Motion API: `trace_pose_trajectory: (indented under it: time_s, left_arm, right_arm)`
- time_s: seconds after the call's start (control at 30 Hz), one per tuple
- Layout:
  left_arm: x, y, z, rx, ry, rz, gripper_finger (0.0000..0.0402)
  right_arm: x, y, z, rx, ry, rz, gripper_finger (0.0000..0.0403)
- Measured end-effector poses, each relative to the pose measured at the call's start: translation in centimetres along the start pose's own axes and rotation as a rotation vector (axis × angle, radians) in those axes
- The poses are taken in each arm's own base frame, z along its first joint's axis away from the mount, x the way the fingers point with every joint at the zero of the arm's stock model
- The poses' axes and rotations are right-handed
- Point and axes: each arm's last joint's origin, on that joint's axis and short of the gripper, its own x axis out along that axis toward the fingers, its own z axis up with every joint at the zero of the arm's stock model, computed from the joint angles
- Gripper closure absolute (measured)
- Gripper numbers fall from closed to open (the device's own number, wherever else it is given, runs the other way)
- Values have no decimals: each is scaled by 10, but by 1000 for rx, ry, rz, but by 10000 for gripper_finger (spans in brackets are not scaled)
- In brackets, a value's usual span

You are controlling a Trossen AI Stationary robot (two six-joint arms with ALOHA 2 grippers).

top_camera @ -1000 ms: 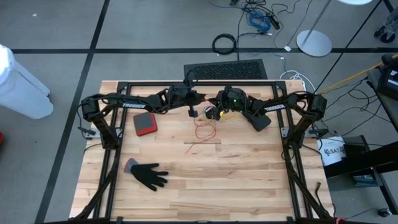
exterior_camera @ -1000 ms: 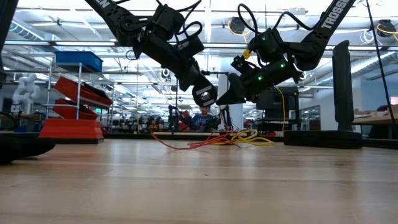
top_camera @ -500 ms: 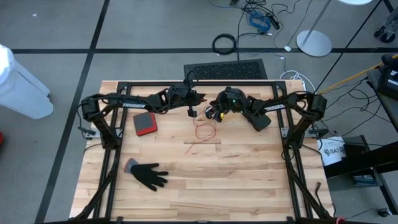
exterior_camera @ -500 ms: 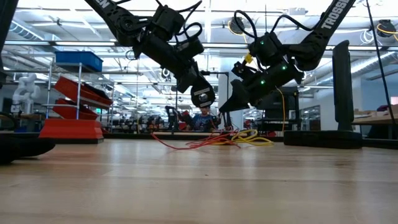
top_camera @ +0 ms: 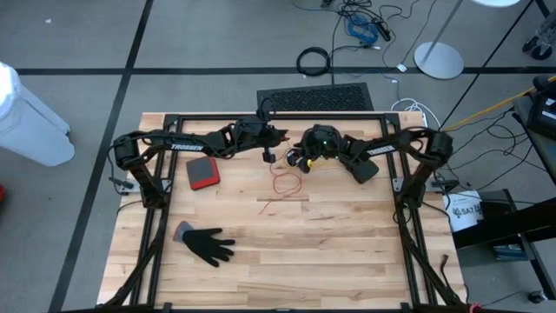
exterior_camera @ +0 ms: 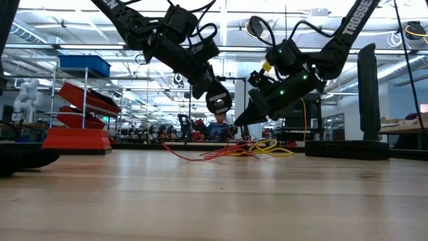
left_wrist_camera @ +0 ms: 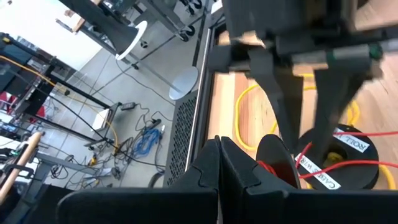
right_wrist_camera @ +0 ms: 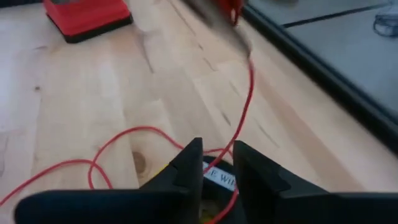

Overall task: Coil cords
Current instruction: Coil the red wire into the spool

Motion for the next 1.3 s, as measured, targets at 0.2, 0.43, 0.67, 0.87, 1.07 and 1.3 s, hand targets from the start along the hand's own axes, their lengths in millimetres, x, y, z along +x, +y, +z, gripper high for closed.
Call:
trace_pose_trajectory:
  time_s: [0.2, 0.43, 0.67, 0.87, 1.07, 1.3]
  left_arm:
    - [0, 1, 1, -1, -7, 19, 402]
    - [0, 1, 1, 0, 2, 24, 402]
    - [0, 3, 2, 39, 0, 49, 402]
    - [0, 6, 5, 38, -9, 58, 402]
    - [0, 9, 9, 45, -20, 69, 402]
    - [0, 8, 10, 64, -23, 67, 402]
  right_arm:
    - [19, -1, -18, 30, 0, 3, 309]
    - [27, -3, -25, 43, -19, -26, 315]
    - [27, -5, -25, 17, -20, -67, 316]
    - [26, -5, -22, 14, -39, -69, 316]
    - [25, -8, -21, -1, -44, -123, 316]
    - [24, -17, -21, 18, -46, -147, 316]
